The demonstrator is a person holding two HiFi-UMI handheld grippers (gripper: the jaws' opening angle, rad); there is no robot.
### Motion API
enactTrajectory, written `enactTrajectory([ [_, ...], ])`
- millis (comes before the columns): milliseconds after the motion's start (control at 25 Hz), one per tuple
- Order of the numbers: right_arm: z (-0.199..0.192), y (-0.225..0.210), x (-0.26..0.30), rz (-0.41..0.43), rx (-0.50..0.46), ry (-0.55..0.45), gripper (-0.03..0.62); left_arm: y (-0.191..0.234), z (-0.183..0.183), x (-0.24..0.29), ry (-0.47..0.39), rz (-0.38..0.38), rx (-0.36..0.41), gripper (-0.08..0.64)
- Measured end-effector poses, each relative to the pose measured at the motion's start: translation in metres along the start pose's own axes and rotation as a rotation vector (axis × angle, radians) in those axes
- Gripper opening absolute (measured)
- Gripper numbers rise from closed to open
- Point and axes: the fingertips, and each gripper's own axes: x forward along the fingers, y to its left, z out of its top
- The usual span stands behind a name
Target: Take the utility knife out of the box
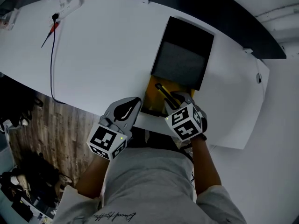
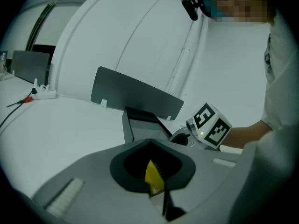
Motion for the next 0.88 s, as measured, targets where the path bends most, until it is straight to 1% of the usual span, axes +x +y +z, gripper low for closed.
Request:
enactTrajectory([
  [640,0.025,-0.002,-0.074,-0.004,0.060,-0.215,0.132,-0.039,0.024,-0.009,-0.049,-0.007,0.062,0.002],
  [880,0.034,-0.003,-0.102,0.005,0.077,-0.309,0.132,-0.048,0.042,-0.015,-0.081,-0.003,0.088,0.002],
])
